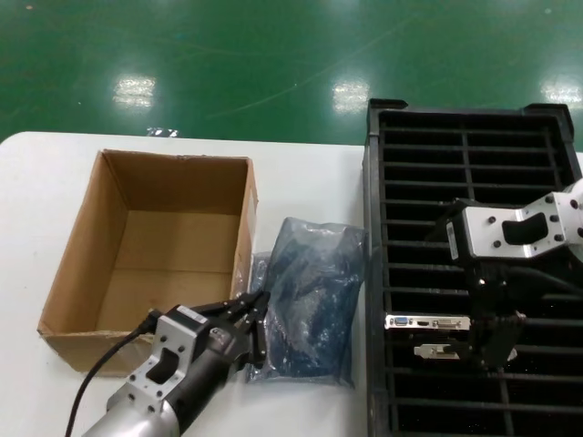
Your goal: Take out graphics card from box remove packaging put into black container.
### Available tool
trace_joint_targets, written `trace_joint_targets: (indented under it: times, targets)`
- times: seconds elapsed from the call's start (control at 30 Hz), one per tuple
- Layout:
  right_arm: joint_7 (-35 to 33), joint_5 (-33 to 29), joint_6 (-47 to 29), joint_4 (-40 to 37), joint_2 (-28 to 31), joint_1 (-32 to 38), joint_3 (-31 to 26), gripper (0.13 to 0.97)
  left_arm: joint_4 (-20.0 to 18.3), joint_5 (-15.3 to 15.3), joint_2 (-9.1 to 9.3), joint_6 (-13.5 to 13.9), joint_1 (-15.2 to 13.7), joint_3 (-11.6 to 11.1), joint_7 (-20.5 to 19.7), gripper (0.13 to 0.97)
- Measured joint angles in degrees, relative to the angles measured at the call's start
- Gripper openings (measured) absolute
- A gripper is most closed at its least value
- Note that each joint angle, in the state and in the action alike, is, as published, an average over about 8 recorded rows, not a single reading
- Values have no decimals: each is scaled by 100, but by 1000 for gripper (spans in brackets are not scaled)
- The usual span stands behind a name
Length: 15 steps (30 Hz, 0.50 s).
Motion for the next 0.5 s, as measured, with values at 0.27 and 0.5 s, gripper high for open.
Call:
trace_joint_targets:
  times: [0.27, 0.5]
  targets:
    - [0, 1, 1, 0, 1, 1, -2, 966, 314, -40, 191, 168, -274, 4, 202, 190]
    - [0, 1, 4, -1, 1, 1, -2, 966, 6, 190, 58, 92, -167, -233, 498, 276]
